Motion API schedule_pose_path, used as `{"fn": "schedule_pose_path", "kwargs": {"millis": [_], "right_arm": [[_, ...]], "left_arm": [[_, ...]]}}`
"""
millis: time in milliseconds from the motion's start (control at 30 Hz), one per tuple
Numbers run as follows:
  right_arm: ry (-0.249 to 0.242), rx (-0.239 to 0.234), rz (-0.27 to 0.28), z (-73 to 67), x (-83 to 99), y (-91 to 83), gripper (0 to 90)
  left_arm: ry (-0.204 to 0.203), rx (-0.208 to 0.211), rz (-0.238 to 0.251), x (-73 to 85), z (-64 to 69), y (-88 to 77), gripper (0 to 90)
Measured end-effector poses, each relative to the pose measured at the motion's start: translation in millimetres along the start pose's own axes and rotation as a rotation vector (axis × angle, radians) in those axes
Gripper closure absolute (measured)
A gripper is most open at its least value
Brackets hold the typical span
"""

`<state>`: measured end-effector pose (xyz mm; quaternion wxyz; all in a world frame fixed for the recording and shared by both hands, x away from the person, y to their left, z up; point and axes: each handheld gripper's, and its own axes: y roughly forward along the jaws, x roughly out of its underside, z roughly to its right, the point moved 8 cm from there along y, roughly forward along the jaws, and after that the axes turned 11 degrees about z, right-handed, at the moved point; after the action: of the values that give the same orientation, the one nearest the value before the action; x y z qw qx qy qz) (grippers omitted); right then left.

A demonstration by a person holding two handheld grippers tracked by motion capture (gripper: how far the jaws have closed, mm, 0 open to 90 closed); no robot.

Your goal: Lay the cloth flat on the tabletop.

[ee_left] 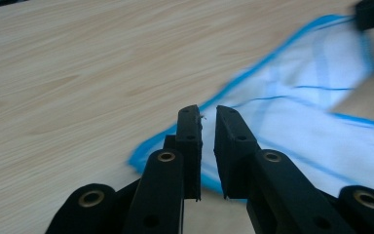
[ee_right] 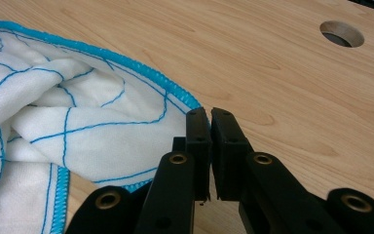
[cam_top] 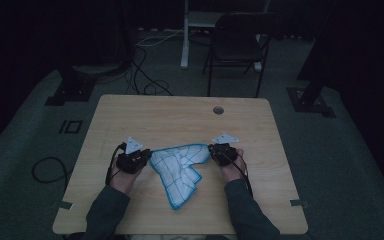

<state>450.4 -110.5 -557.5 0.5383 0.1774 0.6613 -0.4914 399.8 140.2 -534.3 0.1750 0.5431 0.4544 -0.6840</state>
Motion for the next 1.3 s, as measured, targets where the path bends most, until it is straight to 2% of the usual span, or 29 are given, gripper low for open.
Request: {"fn": "schedule_pose_path", "kwargs": {"millis": [67, 267, 400, 467, 667, 767, 967, 1133, 1167, 1300], "right_arm": [[-0.001, 0.000, 0.002, -0.2, -0.5, 0.1, 87.4], [-0.001, 0.008, -0.010, 1.9, 0.8, 0.3, 87.4], [0.002, 0.010, -0.010, 5.0, 1.1, -0.3, 87.4], [0.004, 0.013, -0.009, 6.1, 0.6, -1.1, 87.4], [-0.001, 0.016, -0.005, 7.0, -2.9, -1.6, 87.4], [-0.005, 0.016, -0.003, 7.3, -5.3, -1.9, 87.3], [-0.007, 0.020, -0.001, 9.5, -6.9, -2.3, 87.3], [-0.009, 0.027, -0.013, 14.3, -4.0, -2.6, 87.3], [-0.010, 0.027, -0.013, 15.4, -3.9, -3.0, 87.3], [-0.004, 0.033, -0.013, 19.5, -4.5, -4.7, 87.3]], "left_arm": [[0.037, 0.047, -0.015, 1.8, 18.2, 2.0, 80.8], [0.085, 0.140, -0.087, 23.2, 55.4, 13.2, 83.9], [0.075, 0.158, -0.108, 33.1, 64.2, 15.8, 87.6], [0.076, 0.167, -0.133, 43.2, 70.3, 18.4, 88.6], [0.071, 0.170, -0.159, 54.8, 72.6, 21.7, 90.0], [0.056, 0.175, -0.153, 56.0, 70.9, 21.7, 90.0], [0.061, 0.168, -0.155, 56.9, 67.7, 20.4, 90.0], [0.049, 0.145, -0.155, 58.5, 58.0, 16.4, 90.0], [0.046, 0.134, -0.158, 59.2, 52.4, 14.5, 90.0], [0.059, 0.111, -0.164, 60.0, 43.6, 11.9, 90.0]]}}
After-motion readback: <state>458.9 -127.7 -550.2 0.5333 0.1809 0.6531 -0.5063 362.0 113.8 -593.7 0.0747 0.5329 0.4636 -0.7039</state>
